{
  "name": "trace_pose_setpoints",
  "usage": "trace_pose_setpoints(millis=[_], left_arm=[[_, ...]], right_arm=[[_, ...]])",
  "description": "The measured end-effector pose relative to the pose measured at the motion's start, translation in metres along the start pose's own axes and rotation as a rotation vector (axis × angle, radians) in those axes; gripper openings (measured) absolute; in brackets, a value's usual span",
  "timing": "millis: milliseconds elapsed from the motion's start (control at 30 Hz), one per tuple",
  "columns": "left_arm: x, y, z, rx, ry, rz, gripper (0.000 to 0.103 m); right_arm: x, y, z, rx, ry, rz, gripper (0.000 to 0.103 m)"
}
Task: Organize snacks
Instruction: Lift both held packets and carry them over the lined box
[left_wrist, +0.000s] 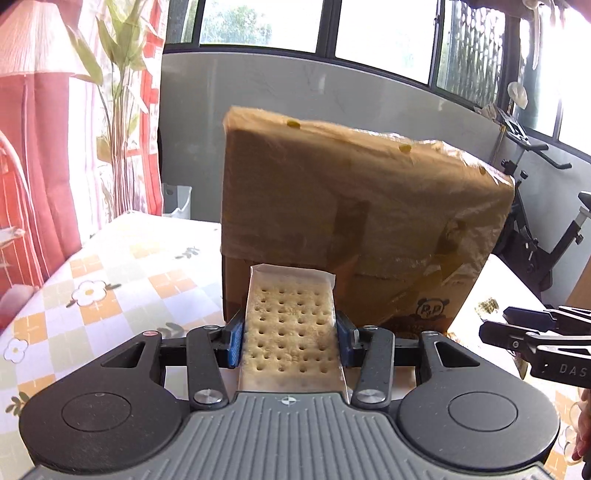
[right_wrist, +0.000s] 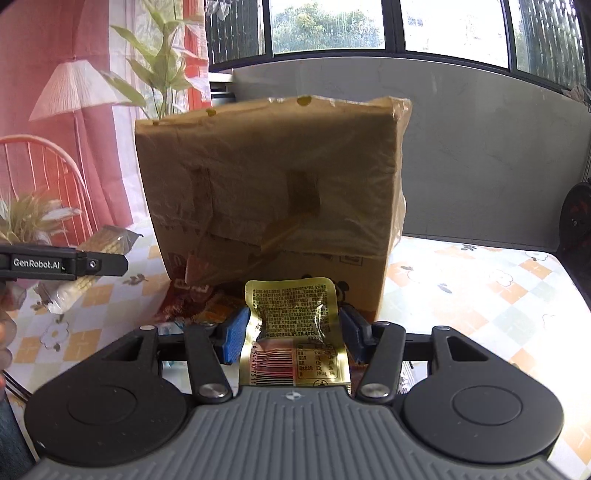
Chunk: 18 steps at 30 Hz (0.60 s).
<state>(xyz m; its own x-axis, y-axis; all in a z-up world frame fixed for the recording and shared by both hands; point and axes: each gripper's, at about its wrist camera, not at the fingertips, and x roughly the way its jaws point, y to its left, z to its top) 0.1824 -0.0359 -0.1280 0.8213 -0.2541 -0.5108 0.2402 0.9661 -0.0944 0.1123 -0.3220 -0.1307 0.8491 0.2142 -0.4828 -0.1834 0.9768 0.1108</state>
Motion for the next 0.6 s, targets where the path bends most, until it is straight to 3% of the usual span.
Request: trace_pose_setpoints(millis=[333,433,600], left_arm=[[-0.016,0.001,0.090,0.027,-0.165,-0.031,0.049],[-0.008,-0.010,0.115,0.051,-0.186,-0.048,0.049],[0.027,-0.028,0.146,0.075,-0.178,-0.046,0.050]], right_arm=[[-0.023,-0.008,0.100,0.072,-0.188,0.088,0.056],[-0.013,-0.012,0.127,0.077,-0.193,0.094,0.056],[0.030,-0.015,0.166,-0.023,-0.152,0.031,0.056]])
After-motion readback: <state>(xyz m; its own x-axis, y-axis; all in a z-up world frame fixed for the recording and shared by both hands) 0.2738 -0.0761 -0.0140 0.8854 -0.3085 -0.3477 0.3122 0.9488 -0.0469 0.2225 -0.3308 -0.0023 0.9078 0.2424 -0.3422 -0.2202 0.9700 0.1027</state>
